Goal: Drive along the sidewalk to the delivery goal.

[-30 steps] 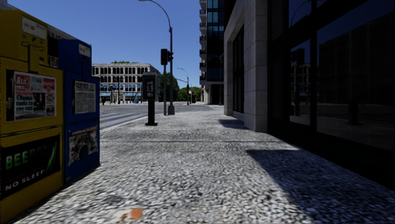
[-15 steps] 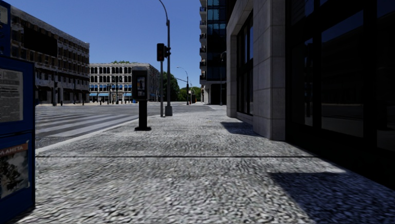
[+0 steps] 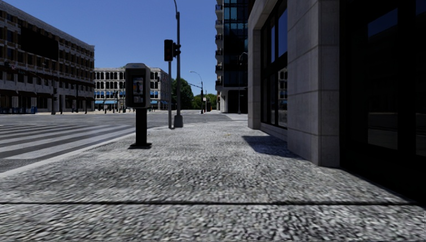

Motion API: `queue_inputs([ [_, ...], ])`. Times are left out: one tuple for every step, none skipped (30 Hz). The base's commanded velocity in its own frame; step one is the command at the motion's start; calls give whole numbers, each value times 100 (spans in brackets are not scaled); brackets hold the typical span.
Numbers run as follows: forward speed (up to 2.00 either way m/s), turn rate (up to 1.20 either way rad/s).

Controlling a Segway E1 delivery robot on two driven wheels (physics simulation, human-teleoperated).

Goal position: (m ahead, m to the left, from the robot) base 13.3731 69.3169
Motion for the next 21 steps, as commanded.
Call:
queue_inputs([
  [200,0],
  [200,0],
  [200,0],
  [200,0],
  [200,0],
  [200,0],
  [200,0],
  [200,0],
  [200,0],
  [200,0],
  [200,0],
  [200,0],
  [200,0],
  [200,0],
  [200,0],
  [200,0],
  [200,0],
  [200,0],
  [200,0],
  [200,0],
  [200,0],
])
